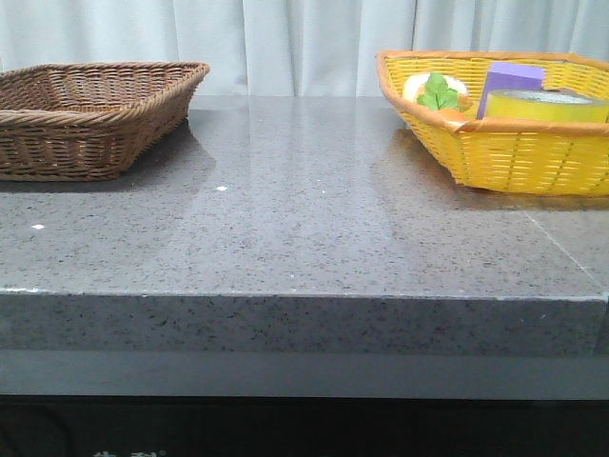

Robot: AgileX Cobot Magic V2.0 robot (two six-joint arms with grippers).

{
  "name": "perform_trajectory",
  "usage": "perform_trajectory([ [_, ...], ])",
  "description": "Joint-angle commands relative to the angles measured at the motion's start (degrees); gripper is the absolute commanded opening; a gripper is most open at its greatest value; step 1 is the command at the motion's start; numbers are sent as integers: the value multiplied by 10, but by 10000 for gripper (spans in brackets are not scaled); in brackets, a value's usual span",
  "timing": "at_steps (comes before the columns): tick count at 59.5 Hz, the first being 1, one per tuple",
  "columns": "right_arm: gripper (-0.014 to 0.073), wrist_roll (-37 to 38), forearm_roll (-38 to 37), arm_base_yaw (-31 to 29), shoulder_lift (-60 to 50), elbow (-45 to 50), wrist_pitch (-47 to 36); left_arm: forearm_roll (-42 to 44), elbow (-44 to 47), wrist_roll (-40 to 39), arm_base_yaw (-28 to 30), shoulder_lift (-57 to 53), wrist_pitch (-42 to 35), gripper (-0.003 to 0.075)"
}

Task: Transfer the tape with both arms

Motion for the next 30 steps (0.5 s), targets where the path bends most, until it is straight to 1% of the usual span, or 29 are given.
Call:
perform_trajectory([
  [1,-67,-2,-2,1,-9,-4,-45,-5,3,-1,2,-10,-40,-20],
  [30,-67,-2,-2,1,-9,-4,-49,-5,3,-1,2,-10,-40,-20],
])
